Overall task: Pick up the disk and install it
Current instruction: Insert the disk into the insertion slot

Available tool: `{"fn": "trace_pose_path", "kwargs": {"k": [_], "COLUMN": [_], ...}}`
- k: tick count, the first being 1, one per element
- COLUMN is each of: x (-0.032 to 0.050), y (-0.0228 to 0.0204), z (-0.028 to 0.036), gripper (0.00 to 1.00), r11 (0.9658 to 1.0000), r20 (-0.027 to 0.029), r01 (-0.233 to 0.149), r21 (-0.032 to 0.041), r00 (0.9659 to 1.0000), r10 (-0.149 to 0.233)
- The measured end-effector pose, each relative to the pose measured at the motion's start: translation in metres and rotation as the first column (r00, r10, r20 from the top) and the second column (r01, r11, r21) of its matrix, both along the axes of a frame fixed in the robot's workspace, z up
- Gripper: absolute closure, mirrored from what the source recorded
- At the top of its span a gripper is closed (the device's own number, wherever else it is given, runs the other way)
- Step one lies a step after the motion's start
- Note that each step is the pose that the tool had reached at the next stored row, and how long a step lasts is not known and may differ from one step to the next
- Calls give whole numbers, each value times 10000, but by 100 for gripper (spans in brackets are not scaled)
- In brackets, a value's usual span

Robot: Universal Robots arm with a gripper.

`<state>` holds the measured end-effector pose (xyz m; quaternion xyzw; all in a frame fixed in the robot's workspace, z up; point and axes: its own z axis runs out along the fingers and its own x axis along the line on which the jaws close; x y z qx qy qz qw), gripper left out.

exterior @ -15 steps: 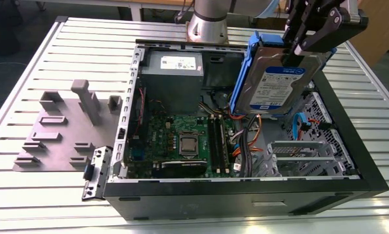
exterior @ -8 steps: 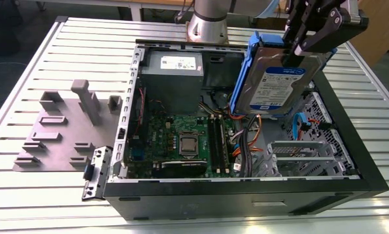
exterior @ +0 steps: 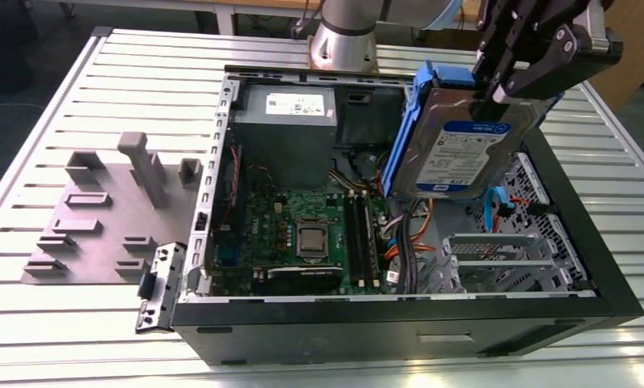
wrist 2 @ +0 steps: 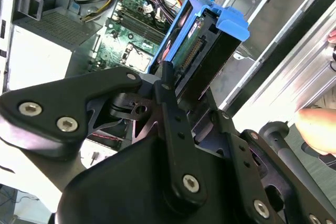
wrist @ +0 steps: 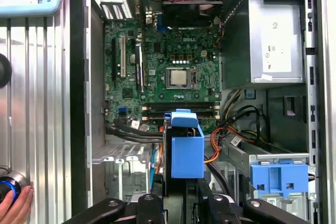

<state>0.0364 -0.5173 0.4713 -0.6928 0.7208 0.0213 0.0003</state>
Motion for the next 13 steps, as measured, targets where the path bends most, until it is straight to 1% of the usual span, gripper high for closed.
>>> {"fn": "trace_pose_path", "kwargs": {"k": [6,13], "x": [0,0], "y": [-132,-260], "z": [0,0], "gripper": [65,65], "r11": [10000,10000], "r20": [0,0], "r01": [1,1], "r21": [0,0], "r00": [10000,10000], "r10": [-1,-1]}}
